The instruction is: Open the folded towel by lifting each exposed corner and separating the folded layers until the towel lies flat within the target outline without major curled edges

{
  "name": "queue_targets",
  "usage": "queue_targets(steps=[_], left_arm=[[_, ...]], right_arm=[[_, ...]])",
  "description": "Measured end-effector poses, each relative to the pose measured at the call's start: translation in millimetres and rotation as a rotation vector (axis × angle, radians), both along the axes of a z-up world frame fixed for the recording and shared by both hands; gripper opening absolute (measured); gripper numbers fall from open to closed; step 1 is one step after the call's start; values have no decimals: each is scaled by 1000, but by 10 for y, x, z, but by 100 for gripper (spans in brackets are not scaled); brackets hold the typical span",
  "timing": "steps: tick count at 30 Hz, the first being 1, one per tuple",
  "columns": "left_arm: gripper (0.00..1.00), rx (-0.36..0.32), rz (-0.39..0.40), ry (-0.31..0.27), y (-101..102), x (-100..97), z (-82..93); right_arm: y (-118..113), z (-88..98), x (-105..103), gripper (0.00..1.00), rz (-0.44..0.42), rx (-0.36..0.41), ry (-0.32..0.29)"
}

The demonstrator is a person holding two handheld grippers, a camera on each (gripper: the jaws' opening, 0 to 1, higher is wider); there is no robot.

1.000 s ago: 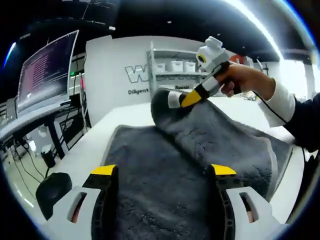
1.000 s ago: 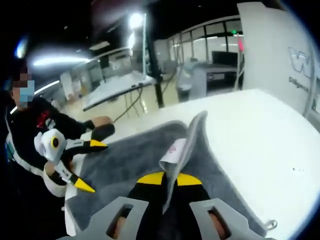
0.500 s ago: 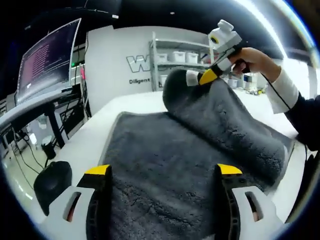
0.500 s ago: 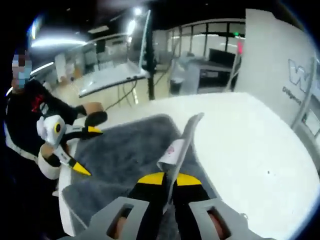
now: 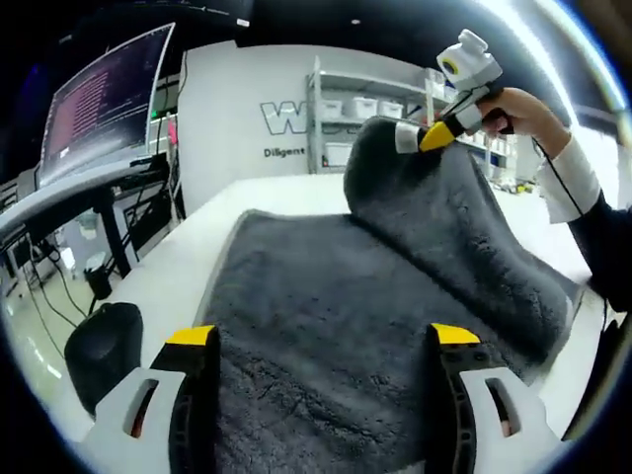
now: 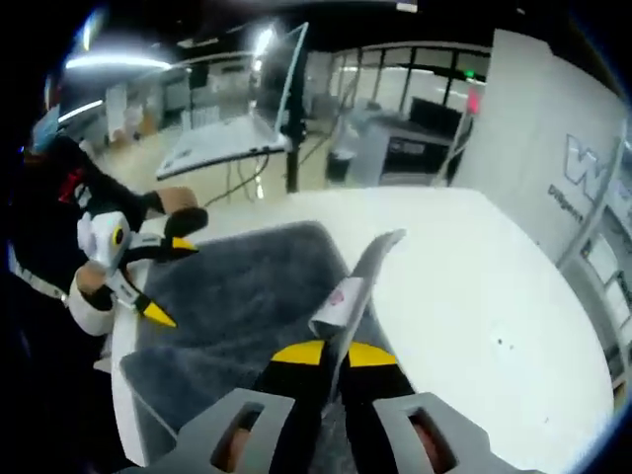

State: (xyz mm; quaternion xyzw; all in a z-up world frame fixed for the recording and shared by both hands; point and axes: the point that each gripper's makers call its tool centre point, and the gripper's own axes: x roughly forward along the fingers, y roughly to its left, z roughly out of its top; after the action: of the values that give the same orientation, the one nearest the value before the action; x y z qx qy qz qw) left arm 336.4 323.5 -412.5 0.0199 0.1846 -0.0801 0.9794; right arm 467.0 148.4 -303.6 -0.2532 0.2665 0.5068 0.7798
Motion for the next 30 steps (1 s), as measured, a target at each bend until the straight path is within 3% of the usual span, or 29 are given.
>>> queue_targets(steps=[8, 11, 23, 30], left_arm=[[83, -1, 2, -5, -26, -7, 3], [82, -1, 3, -3, -34, -5, 3], [82, 0, -3, 0, -108, -44, -5], [81, 2, -11, 21, 70, 53, 15]], right_arm=[[-70, 64, 73, 0, -17, 2, 4], [-127, 106, 110, 0, -37, -18, -23], [-246, 178, -26, 0, -24, -51, -58], [-433, 238, -5, 0, -66, -51, -74]])
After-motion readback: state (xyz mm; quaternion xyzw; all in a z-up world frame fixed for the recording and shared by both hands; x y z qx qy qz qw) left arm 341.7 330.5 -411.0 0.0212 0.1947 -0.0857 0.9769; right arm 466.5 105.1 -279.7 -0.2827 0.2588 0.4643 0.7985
